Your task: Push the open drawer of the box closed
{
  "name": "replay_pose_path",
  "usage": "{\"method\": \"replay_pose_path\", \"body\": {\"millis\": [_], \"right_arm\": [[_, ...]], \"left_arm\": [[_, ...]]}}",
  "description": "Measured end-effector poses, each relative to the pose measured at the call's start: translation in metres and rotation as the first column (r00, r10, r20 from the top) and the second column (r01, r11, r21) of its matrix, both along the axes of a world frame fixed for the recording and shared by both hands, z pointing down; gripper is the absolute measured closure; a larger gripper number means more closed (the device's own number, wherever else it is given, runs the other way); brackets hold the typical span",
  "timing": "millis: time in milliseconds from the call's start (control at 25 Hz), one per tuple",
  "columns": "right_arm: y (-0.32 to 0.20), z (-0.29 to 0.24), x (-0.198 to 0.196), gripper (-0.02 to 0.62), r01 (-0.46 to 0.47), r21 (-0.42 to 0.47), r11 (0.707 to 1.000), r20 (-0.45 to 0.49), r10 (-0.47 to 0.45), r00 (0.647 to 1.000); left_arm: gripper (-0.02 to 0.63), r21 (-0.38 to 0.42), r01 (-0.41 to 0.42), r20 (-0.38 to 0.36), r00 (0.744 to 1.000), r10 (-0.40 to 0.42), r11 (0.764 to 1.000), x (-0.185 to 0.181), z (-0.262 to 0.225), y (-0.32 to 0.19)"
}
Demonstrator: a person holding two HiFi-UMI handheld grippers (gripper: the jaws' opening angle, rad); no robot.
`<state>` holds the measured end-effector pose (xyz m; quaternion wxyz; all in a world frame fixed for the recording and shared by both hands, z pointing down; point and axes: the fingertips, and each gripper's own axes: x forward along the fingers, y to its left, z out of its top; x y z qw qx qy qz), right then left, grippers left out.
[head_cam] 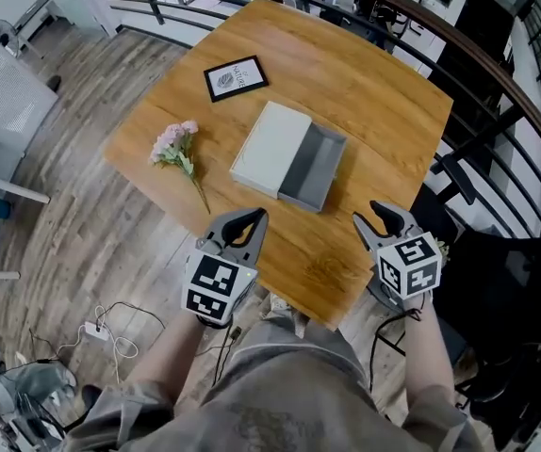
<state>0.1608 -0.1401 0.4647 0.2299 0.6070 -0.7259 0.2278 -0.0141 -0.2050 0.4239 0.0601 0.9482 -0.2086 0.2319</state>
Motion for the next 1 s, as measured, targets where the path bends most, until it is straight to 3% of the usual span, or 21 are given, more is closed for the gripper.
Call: {"method": "replay_pose_path", "body": {"millis": [440, 1000], "right_arm": [[-0.036, 0.059, 0.020, 0.411, 0.155, -0.104, 0.982, 0.020, -0.153, 0.988], [-0.079, 0.140, 0.045, 0.414, 0.350, -0.232, 0.908, -0.015, -0.363, 0.932]], "left_arm": [[0.591, -0.063, 0.110, 0.100, 0.990, -0.103, 0.992, 0.016, 0.035, -0.017], [0.591, -0.137, 0.288, 0.190, 0.947, -0.260, 0.948, 0.027, 0.087, -0.021]]}}
